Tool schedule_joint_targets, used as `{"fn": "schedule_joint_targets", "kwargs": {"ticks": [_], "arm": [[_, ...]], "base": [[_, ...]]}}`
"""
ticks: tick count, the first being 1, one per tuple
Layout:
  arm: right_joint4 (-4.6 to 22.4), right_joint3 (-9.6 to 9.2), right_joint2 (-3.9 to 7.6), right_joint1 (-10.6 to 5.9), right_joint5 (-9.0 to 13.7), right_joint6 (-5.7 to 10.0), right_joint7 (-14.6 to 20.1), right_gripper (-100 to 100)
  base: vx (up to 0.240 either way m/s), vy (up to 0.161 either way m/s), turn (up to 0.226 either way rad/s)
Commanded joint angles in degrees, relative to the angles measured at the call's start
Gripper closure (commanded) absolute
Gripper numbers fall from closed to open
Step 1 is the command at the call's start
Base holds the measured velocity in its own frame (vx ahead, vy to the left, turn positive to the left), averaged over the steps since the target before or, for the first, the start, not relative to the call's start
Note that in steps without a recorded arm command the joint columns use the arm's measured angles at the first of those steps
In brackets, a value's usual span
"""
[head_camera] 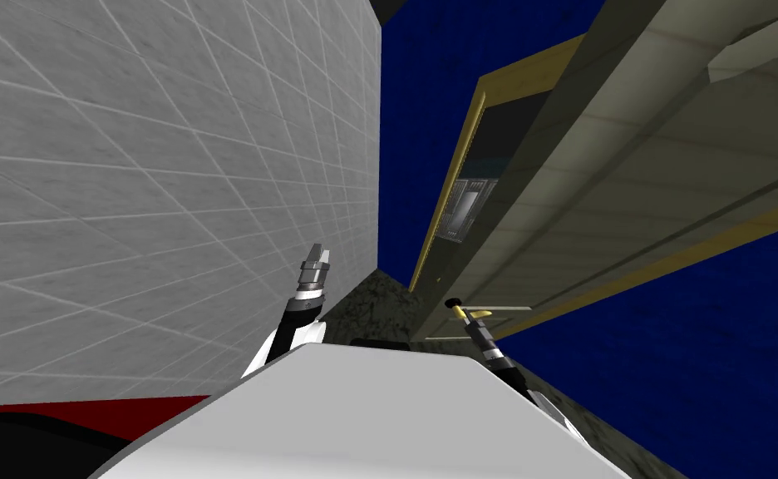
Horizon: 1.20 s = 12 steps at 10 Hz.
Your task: Pull the door open
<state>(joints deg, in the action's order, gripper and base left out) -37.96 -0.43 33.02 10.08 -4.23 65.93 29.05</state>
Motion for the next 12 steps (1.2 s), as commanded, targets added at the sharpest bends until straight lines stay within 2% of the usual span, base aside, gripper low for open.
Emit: {"fn": "schedule_joint_targets", "kwargs": {"ticks": [1, 6, 7, 12], "arm": [[0.45, 0.06, 0.36, 0.52, -0.08, 1.13, 0.11, 100], [2.17, 0.12, 1.27, 1.49, -0.34, 4.55, 0.66, 100], [2.82, -0.05, 0.94, 0.84, -0.40, 4.44, 0.53, 100], [4.46, -0.13, 1.45, 0.95, -0.67, 6.58, 0.88, 100]], "base": [[-0.225, -0.100, 0.172], [-0.214, -0.081, 0.166], [-0.100, -0.029, 0.036], [-0.203, -0.091, 0.178]]}}
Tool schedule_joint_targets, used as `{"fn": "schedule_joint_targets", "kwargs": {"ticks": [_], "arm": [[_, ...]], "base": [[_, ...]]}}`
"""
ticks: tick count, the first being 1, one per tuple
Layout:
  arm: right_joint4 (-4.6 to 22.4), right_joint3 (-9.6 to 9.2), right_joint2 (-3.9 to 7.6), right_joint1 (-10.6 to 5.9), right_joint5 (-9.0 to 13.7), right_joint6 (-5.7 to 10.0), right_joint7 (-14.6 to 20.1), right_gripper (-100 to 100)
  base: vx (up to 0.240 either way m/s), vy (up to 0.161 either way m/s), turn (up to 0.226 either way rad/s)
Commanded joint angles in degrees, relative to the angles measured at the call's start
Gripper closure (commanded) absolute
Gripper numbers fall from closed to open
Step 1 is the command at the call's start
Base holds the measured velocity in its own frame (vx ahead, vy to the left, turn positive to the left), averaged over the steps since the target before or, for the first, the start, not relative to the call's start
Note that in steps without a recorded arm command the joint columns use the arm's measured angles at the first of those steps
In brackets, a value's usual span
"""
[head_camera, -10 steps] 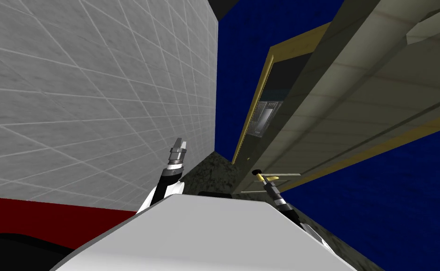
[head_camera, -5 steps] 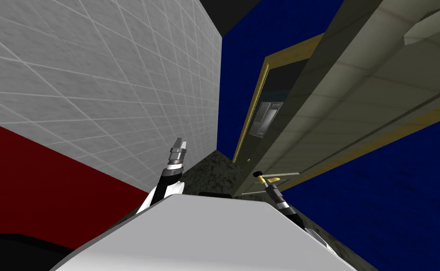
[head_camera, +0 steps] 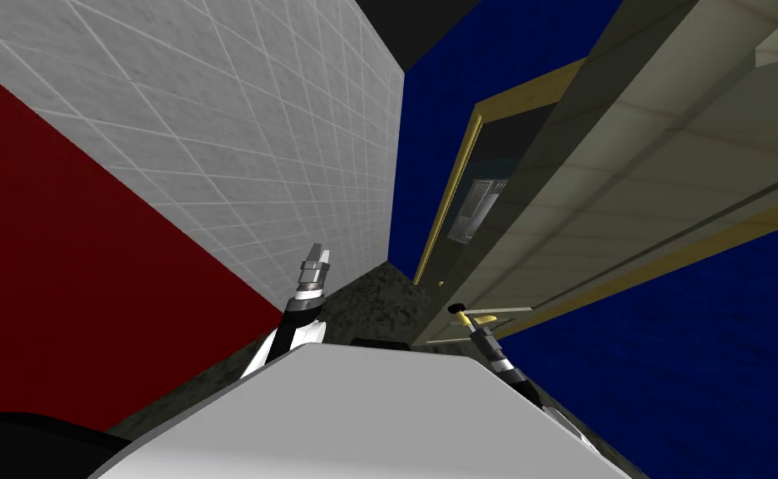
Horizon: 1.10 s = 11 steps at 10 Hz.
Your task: Pull the door open
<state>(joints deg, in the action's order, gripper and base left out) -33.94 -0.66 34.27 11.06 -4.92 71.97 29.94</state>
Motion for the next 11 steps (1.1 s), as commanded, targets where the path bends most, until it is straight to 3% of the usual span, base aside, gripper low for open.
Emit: {"fn": "schedule_joint_targets", "kwargs": {"ticks": [1, 6, 11], "arm": [[0.75, 0.09, 0.31, -0.02, -0.03, 0.96, 0.05, 100], [1.96, 0.07, 0.76, 0.03, -0.22, 2.64, 0.31, 100], [3.12, -0.28, 0.56, -0.64, -0.55, 3.09, 0.43, 100]], "base": [[-0.209, -0.113, 0.184], [-0.196, -0.075, 0.138], [-0.143, -0.048, 0.117]]}}
